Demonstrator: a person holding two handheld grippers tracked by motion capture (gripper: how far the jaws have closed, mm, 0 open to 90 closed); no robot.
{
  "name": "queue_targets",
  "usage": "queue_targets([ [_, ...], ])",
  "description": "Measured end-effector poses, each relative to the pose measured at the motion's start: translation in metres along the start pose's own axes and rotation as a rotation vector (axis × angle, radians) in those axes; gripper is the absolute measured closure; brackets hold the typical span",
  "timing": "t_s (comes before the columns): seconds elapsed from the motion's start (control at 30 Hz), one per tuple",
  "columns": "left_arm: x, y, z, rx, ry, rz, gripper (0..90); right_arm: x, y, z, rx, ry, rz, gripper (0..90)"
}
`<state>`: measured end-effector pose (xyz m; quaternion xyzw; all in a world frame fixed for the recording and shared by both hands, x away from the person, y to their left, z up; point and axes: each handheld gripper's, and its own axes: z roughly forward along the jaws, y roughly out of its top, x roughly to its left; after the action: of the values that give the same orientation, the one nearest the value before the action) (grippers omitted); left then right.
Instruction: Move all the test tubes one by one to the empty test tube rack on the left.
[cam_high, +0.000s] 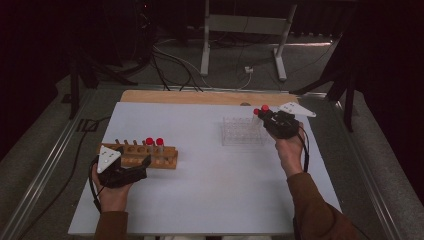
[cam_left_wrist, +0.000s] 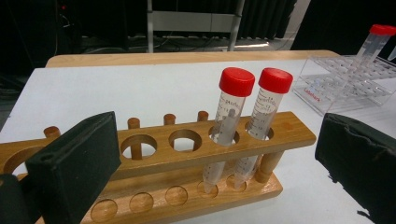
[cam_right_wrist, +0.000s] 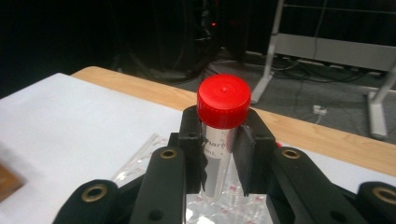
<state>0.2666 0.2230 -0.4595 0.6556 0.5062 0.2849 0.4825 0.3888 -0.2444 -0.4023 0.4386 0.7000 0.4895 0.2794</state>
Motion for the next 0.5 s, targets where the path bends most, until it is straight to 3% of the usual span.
queue_targets([
  [0.33,-0.007,0.005,-0.002,-0.026,-0.019,0.017,0.8,0.018,-0.002,-0.006,0.029,0.1,-0.006,74.4],
  [0.5,-0.015,0.008,-0.002,-0.036,-0.034,0.044,0.8,0.03,-0.003,-0.009,0.031,0.152,-0.006,74.4],
])
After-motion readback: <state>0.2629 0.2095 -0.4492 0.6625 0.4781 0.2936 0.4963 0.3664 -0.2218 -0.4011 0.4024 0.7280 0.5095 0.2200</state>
